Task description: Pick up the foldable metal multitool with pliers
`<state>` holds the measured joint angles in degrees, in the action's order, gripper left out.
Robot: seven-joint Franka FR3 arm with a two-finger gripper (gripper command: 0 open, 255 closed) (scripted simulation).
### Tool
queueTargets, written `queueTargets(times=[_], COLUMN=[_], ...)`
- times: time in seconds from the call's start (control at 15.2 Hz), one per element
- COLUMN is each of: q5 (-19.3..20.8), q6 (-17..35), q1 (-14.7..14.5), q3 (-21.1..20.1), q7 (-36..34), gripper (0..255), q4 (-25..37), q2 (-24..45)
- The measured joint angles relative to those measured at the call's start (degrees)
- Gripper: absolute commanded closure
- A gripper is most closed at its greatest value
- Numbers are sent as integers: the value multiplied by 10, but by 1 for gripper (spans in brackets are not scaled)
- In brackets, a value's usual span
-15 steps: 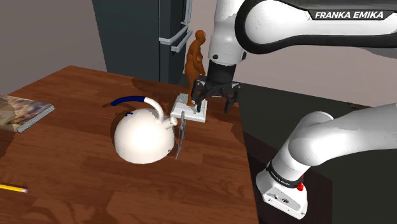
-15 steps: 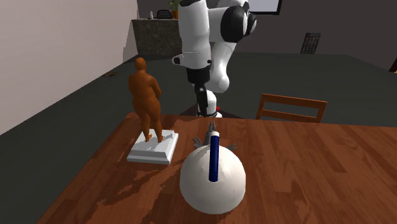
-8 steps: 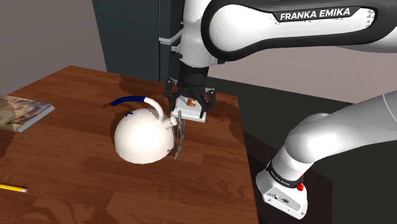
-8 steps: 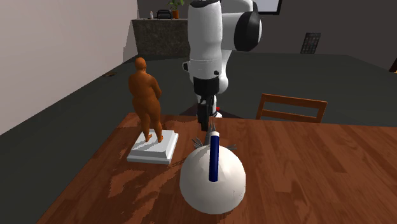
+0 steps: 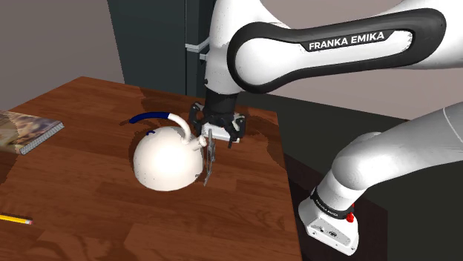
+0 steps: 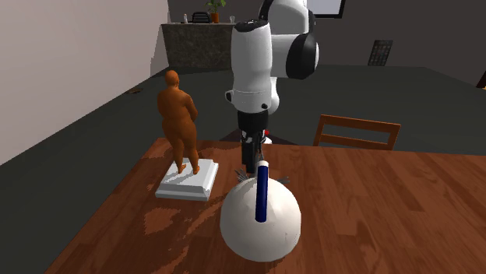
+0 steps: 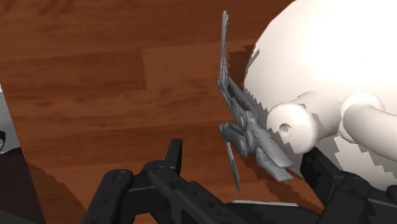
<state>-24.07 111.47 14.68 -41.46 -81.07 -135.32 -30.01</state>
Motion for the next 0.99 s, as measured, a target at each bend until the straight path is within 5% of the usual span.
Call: queueTargets(times=[0.07,0.99], q5=[-1,3], q6=[3,-19], q1=[0,0], q3=[0,7], q7=[1,-1], gripper=[255,255], q4=[-3,14], q2=[0,-5])
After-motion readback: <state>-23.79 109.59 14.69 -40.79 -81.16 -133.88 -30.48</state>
